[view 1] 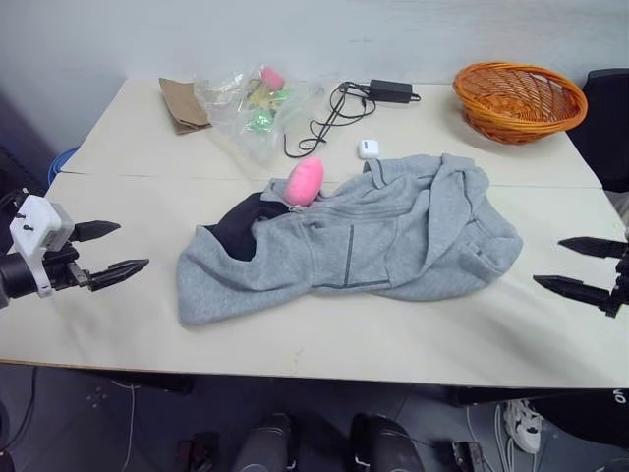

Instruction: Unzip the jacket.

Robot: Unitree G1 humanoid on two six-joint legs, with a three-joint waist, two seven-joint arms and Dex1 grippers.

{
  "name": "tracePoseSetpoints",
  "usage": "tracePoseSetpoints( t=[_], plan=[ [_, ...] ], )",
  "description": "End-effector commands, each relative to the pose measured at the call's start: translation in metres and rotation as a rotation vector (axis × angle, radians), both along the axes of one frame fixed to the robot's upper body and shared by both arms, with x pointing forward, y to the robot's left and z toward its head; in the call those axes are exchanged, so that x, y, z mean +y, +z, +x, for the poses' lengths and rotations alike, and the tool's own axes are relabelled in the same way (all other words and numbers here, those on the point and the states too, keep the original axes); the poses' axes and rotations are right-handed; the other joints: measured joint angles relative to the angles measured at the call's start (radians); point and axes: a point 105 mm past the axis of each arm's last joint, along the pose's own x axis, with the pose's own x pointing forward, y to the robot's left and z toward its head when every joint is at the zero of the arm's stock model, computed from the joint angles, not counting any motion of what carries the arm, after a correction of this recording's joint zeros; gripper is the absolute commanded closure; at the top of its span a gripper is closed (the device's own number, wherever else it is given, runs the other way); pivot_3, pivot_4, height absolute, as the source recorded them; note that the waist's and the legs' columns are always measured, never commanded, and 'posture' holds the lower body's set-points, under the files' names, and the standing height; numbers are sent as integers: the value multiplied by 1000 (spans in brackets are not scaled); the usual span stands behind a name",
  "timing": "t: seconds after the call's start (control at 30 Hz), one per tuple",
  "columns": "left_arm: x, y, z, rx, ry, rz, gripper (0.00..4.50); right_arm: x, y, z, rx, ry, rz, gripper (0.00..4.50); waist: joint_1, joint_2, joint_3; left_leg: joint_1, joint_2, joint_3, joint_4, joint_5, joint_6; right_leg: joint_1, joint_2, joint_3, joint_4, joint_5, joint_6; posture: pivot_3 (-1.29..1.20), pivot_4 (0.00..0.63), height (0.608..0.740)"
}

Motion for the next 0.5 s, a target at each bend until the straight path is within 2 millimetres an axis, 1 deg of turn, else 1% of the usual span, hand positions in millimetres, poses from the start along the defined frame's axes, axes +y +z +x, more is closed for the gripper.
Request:
tracePoseSetpoints(
  t=[0.03, 0.17, 0.3, 0.5],
  plan=[
    [-2, 7, 0, -33, -7, 24, 0, 4, 20, 2, -89, -7, 25, 33, -1, 0, 0, 0, 0, 0, 0, 0, 0, 0, 0, 0, 0, 0, 0, 0, 150, 740],
    [-8, 3, 3, -24, -2, 0, 0, 13, 24, 6, -122, -11, 40, 33, -2, 0, 0, 1, 2, 2, 0, -1, -1, 0, 0, 3, 0, 0, 0, 0, 150, 740],
    [-13, -2, 2, -9, -15, -6, 0, 18, 23, 9, -140, -10, 21, 33, 0, 0, 0, 1, 2, 2, 0, -1, -2, 0, 0, 3, 0, 0, 0, 0, 150, 740],
    [-17, -3, 2, -5, -24, -25, 0, 25, 23, 10, -148, 2, 27, 33, 1, 0, 0, 1, 2, 4, 0, -1, -1, -1, 1, 4, 0, 0, 0, 0, 150, 740]
  ],
)
